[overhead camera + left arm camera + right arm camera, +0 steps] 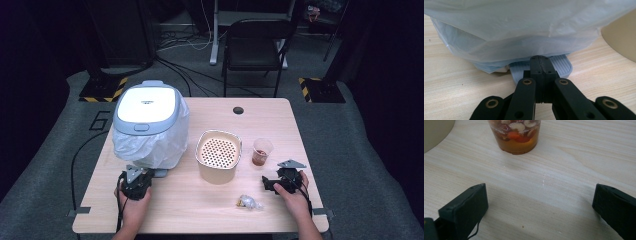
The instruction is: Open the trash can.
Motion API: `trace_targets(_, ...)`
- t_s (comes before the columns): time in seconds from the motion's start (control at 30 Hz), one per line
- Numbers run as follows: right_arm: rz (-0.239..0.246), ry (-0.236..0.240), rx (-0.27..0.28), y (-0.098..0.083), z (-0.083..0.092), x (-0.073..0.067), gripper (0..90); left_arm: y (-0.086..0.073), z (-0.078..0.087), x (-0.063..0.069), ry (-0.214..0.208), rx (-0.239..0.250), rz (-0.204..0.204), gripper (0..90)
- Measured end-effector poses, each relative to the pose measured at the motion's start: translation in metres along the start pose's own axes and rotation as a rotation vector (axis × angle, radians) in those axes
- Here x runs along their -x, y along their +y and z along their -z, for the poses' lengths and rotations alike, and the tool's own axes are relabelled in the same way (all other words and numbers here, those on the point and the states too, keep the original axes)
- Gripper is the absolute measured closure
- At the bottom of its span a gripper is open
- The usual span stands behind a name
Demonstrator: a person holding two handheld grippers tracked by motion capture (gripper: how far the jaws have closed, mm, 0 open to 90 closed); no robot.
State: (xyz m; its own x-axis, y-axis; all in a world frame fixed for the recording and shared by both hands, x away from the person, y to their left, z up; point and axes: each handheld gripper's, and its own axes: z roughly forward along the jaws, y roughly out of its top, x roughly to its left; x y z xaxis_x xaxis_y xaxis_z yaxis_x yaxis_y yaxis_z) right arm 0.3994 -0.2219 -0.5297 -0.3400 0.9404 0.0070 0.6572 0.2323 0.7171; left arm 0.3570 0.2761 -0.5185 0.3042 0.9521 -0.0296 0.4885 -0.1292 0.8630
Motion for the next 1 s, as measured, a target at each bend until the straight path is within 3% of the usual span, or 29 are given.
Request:
trace_targets(0.47, 0.01, 0.008, -0.002, -0.0001, 0.0001, -0.0018, 0.0, -0.0032, -0.0032, 0.0019, 0.007, -0.014, -0.011, 90.0)
trace_targets(0.6, 0.009, 0.008, -0.003, -0.0001, 0.0002, -0.0019, 0.0, -0.0045, -0.0054, 0.0003, 0.008, -0.042, -0.031, 90.0)
trace_targets(0.7, 0.01, 0.008, -0.002, -0.0001, 0.0001, -0.0018, 0.0, -0.0036, -0.0085, 0.0017, 0.007, -0.064, -0.017, 90.0)
trace_targets(1.0, 0.01, 0.008, -0.002, -0.0001, 0.0001, -0.0019, 0.0, -0.0033, -0.0094, -0.0001, -0.006, -0.064, -0.013, 90.0)
